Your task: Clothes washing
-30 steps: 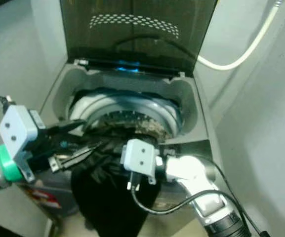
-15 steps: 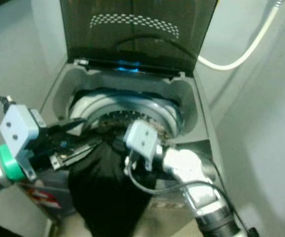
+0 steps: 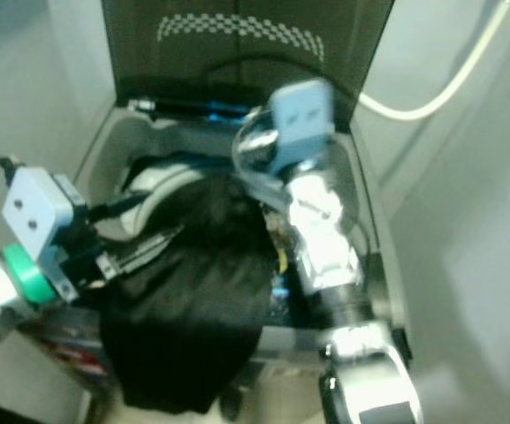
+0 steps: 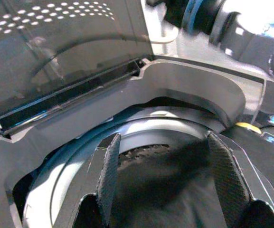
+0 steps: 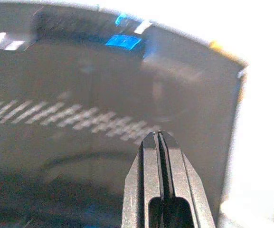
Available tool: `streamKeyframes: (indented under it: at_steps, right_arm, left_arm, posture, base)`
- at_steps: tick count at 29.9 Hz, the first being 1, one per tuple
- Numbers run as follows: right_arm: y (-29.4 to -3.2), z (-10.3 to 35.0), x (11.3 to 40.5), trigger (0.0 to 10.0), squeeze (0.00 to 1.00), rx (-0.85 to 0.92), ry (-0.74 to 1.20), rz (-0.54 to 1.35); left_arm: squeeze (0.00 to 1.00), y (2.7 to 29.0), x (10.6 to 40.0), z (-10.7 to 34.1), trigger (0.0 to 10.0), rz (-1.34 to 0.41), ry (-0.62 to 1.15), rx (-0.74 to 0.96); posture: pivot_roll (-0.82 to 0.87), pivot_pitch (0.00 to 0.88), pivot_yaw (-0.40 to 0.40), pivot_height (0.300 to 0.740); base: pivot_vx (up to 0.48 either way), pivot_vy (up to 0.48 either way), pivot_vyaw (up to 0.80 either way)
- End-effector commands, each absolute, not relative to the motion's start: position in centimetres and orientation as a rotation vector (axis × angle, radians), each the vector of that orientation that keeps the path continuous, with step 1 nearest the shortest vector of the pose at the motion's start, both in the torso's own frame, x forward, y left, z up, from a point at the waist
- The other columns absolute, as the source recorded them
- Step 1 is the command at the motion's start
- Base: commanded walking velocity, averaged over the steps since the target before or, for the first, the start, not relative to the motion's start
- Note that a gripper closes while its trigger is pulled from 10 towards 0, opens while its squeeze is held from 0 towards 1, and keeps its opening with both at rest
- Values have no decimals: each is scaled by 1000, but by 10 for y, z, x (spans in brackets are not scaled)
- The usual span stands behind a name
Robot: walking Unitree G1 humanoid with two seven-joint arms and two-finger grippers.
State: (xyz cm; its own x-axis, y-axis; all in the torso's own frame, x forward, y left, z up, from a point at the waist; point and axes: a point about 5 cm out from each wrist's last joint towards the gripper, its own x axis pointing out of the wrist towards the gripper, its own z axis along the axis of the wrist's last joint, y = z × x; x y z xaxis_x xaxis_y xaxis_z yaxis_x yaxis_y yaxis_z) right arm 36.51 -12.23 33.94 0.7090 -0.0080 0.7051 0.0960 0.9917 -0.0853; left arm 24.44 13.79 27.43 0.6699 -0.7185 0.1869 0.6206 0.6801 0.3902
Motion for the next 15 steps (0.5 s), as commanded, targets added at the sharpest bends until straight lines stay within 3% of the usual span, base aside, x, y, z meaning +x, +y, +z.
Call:
streamKeyframes:
  at_steps: [1,8,9,15]
  right_arm:
    - [-102,316,372,10000,0,-225,-685,69]
    - [-72,275,368,10000,0,-439,-589,332]
    - [-73,272,366,10000,1000,-434,-590,364]
    - [-83,273,364,10000,1000,-407,-598,409]
  left_arm:
    - [0,137,242,273,10000,-769,-346,314]
    - [0,137,241,272,10000,-766,-345,314]
    - [0,138,241,273,10000,-768,-345,315]
    - [0,139,241,276,10000,-772,-349,326]
  posture:
    - [132,66,-31,740]
    - [128,76,-22,740]
    - [127,77,-19,740]
    - [124,77,-10,740]
  base:
    - [0,0,0]
    - [0,0,0]
    - [0,0,0]
    - [0,0,0]
